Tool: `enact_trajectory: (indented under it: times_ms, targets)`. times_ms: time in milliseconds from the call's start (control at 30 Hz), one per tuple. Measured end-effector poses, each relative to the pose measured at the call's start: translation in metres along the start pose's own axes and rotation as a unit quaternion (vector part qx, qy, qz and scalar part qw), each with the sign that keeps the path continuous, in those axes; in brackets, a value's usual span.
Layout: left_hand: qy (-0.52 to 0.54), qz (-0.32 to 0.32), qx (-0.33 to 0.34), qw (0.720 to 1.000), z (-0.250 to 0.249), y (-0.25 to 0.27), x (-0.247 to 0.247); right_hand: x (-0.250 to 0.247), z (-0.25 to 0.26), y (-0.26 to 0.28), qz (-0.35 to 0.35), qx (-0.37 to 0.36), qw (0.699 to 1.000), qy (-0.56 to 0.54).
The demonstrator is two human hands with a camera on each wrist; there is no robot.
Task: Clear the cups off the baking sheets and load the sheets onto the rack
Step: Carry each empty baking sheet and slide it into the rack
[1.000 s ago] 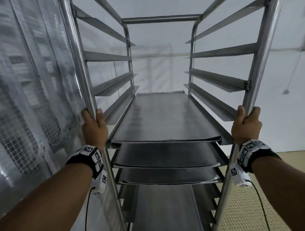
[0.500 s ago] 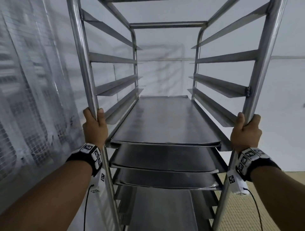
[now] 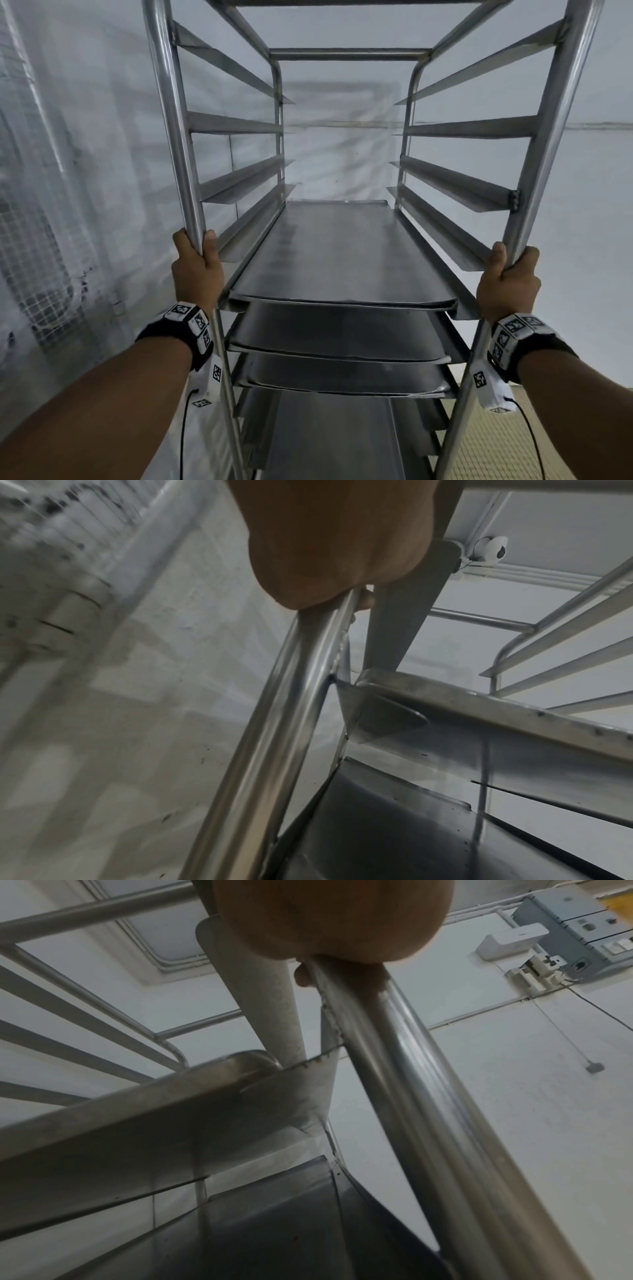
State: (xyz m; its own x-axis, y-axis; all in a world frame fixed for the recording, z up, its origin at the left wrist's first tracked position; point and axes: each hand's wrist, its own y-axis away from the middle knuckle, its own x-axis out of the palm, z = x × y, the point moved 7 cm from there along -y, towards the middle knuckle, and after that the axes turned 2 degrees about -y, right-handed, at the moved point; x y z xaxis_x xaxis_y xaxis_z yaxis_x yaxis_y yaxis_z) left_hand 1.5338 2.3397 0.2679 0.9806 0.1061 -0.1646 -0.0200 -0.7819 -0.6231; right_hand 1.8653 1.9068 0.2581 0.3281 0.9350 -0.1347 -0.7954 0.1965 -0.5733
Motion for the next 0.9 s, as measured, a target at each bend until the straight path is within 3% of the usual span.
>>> enact_trajectory:
  times_ms: [500,900]
  targets:
    - [-0.015,0.013,0.009,1.0,0.015,-0.027,0.056,0.052,-0.022,-0.041,-0.009,0.004,1.0,-0.004]
    - [-0.008,0.066,-0.005,0.998,0.01,-0.027,0.073,0.058,-0.028,-0.055,0.055,0.031,0.997,0.044]
